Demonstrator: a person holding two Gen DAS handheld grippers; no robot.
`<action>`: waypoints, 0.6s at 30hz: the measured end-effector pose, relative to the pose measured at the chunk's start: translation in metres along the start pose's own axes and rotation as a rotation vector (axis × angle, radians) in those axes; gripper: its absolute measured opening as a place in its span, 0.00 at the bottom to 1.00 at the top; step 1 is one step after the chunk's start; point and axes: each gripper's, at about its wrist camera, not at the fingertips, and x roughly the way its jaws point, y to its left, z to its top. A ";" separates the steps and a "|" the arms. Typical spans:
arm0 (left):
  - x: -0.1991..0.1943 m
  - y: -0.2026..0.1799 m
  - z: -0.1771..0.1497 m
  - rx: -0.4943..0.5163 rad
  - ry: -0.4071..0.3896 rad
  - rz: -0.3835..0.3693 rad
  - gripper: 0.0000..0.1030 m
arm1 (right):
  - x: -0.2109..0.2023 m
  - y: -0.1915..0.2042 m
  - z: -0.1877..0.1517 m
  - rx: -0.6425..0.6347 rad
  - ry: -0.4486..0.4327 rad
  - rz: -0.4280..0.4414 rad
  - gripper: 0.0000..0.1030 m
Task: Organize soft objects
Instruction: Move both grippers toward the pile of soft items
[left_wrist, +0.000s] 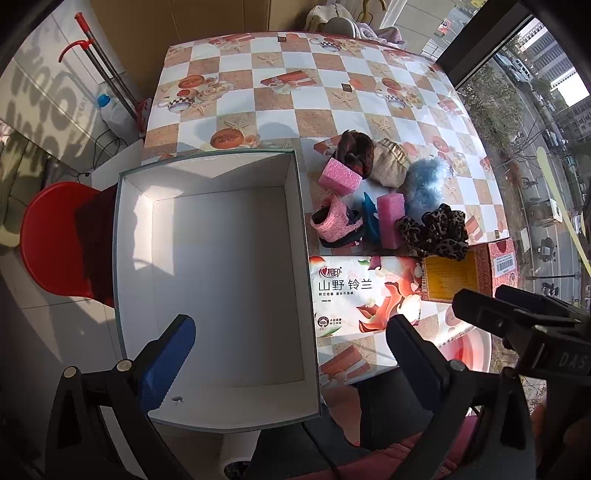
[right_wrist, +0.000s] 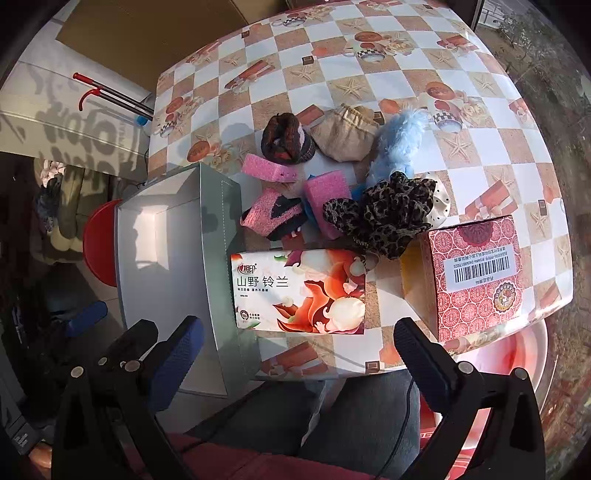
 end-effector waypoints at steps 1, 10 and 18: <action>0.001 0.000 0.000 0.001 0.011 0.003 1.00 | 0.000 -0.001 0.000 0.001 -0.005 -0.001 1.00; -0.001 0.001 0.004 0.008 0.013 0.011 1.00 | -0.003 -0.001 0.002 0.006 -0.037 0.023 1.00; 0.005 0.006 0.006 0.004 0.039 0.015 1.00 | 0.001 0.003 -0.002 0.045 0.055 -0.030 1.00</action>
